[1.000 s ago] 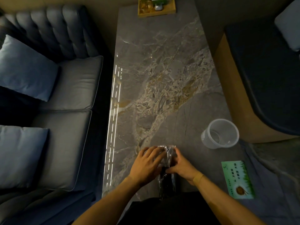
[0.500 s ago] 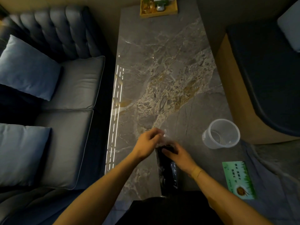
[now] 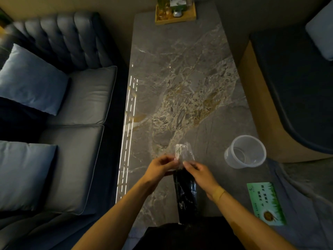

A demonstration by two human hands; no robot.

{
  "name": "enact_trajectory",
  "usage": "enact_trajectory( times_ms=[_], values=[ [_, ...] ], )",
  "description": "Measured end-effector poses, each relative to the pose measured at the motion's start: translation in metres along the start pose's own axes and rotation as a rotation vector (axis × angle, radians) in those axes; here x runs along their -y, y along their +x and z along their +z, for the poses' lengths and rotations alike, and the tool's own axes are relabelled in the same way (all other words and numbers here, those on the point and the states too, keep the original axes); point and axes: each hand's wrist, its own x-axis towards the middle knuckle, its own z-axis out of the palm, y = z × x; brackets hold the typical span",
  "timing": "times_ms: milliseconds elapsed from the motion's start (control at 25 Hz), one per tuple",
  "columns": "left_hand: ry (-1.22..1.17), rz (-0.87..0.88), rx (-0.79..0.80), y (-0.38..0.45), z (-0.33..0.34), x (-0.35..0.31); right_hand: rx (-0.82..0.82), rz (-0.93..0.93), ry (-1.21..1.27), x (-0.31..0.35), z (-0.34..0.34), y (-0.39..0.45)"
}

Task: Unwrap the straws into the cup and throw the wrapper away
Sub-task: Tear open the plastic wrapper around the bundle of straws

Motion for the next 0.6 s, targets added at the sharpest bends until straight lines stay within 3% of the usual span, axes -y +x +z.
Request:
enact_trajectory(
  times_ms=[80,160,280,320,400,480,600],
  values=[
    [-0.027,0.013,-0.065,-0.001,0.002,0.003,0.006,0.01,-0.041,0.001,0.0,0.0],
    [-0.047,0.027,-0.102,0.0,0.006,0.003,-0.096,-0.031,-0.121,0.003,0.004,-0.002],
    [-0.061,0.035,-0.154,0.002,0.007,0.004,-0.508,-0.425,-0.497,0.009,0.008,-0.01],
    [-0.067,0.038,-0.164,0.001,0.007,0.005,-0.538,-0.565,-0.588,0.013,0.011,-0.013],
    [-0.072,0.046,-0.156,0.0,0.008,0.005,-0.416,-0.59,-0.653,0.021,0.015,-0.017],
    [-0.087,0.065,-0.119,-0.002,0.008,0.006,-0.306,-0.453,-0.678,0.025,0.016,-0.016],
    [-0.102,0.084,-0.079,-0.005,0.006,0.004,-0.273,-0.419,-0.701,0.024,0.017,-0.014]
  ],
)
